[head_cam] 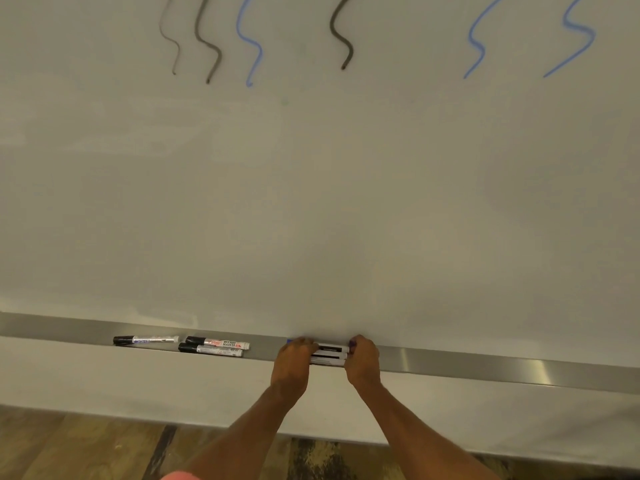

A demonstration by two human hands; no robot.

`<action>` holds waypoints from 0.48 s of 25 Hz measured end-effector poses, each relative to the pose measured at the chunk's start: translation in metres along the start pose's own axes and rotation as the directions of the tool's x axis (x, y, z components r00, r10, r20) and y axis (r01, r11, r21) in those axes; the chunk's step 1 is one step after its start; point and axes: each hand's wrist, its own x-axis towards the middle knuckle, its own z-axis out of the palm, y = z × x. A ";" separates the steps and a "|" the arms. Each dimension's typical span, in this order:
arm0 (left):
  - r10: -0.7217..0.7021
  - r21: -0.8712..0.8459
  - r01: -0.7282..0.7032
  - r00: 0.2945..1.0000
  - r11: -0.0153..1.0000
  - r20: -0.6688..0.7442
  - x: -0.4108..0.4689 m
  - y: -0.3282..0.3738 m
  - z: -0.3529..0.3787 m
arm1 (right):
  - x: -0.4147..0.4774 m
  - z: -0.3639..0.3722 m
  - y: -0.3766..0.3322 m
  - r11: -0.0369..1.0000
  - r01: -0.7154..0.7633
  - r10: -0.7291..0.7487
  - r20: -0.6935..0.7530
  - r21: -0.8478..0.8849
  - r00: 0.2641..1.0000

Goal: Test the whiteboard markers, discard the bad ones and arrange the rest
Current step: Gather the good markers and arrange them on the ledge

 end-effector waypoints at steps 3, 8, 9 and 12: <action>0.056 0.012 -0.055 0.994 0.998 -0.099 -0.003 -0.006 0.002 | -0.008 0.003 -0.005 0.988 0.079 -0.090 -0.075 -0.133 0.993; -0.043 0.002 0.044 0.993 0.999 -0.114 -0.016 -0.027 -0.020 | -0.016 0.019 -0.035 0.886 0.292 -0.318 -0.013 -0.360 0.948; -0.043 0.006 0.044 0.990 0.999 -0.133 -0.019 -0.036 -0.025 | -0.017 0.027 -0.043 0.870 0.337 -0.353 0.025 -0.360 0.935; -0.089 0.027 0.094 0.985 0.995 -0.146 -0.030 -0.062 -0.045 | -0.022 0.051 -0.066 0.822 0.448 -0.428 0.138 -0.352 0.893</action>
